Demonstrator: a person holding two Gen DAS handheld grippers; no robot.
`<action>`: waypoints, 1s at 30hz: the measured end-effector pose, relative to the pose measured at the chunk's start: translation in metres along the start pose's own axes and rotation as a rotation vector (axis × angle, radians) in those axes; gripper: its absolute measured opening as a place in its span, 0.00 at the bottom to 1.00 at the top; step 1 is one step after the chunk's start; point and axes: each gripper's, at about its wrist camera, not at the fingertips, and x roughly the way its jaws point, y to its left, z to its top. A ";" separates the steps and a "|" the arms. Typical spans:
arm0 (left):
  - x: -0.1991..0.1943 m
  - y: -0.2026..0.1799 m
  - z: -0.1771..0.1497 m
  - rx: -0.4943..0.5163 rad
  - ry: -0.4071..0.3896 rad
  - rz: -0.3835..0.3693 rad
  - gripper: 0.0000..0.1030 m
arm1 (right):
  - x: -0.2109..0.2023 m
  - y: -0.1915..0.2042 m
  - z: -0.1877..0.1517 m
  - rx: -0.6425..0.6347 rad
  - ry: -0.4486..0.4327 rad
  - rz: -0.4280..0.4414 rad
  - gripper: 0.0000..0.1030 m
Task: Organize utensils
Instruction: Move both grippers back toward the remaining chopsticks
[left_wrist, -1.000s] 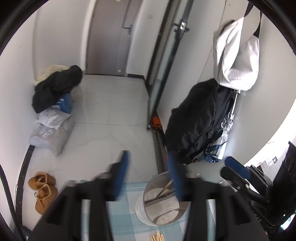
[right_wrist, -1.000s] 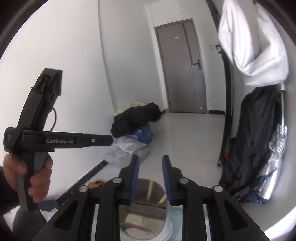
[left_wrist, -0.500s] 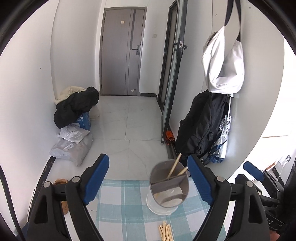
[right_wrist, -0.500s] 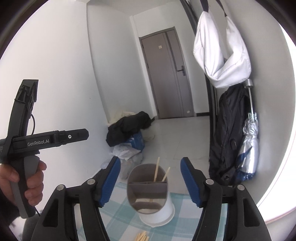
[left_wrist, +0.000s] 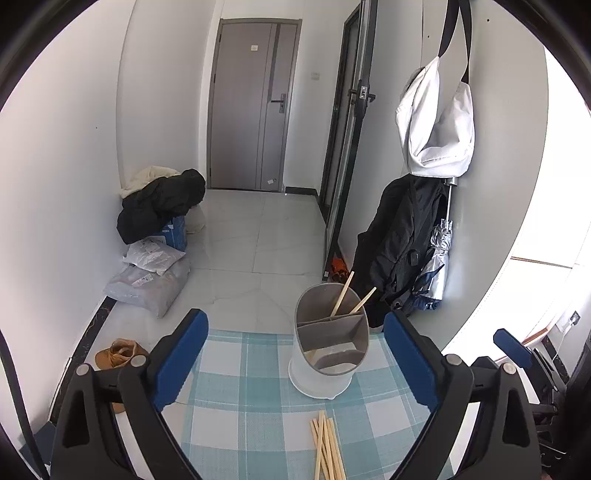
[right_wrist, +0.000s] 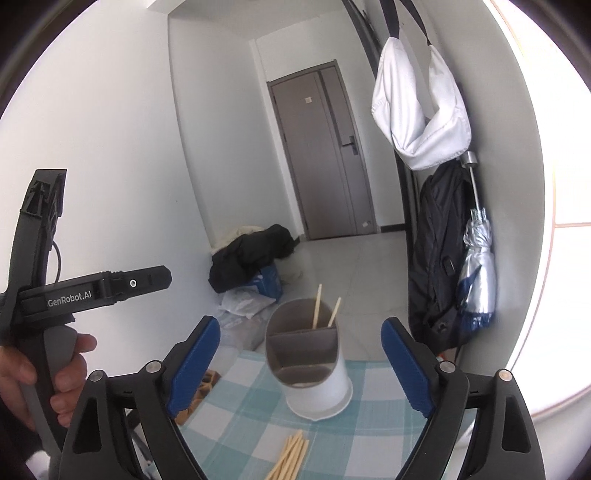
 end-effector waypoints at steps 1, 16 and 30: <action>-0.001 0.000 -0.002 0.000 -0.004 0.004 0.93 | 0.000 0.000 -0.003 0.001 0.001 -0.003 0.91; 0.019 0.003 -0.057 0.029 0.062 -0.012 0.93 | 0.007 0.001 -0.055 -0.004 0.069 -0.057 1.00; 0.093 0.013 -0.106 -0.016 0.370 -0.066 0.93 | 0.028 -0.023 -0.091 0.043 0.180 -0.115 1.00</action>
